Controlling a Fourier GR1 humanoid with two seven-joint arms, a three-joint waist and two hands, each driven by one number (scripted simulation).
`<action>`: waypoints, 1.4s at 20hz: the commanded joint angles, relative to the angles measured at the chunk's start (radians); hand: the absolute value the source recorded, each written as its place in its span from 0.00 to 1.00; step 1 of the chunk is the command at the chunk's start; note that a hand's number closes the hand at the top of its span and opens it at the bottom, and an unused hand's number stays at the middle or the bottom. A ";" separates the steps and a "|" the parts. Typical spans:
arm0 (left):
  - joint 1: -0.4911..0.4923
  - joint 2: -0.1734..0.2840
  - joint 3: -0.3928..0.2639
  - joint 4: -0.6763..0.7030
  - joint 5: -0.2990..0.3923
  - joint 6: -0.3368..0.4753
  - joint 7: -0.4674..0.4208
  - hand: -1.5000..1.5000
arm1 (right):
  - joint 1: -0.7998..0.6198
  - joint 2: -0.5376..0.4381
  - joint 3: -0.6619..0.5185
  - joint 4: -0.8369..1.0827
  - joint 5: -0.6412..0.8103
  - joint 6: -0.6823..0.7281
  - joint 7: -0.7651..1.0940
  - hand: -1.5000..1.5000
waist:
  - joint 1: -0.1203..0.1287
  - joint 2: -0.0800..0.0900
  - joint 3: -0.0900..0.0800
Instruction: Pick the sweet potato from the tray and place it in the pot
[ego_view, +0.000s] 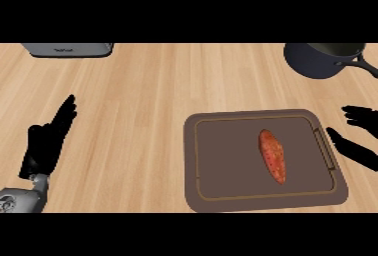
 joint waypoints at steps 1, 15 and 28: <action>0.088 0.019 0.039 0.016 -0.009 0.029 -0.044 0.50 | 0.127 -0.060 0.046 -0.074 0.241 -0.154 -0.100 0.00 | -0.007 -0.008 0.004; 0.136 -0.015 0.057 -0.052 -0.055 0.026 -0.058 0.50 | 0.177 -0.248 0.044 -0.581 0.174 0.165 0.475 0.00 | 0.018 0.004 0.006; 0.088 -0.019 0.063 -0.071 -0.032 -0.021 0.003 0.50 | -0.270 -0.221 0.337 -0.314 -0.017 0.602 0.926 0.00 | 0.056 0.013 0.007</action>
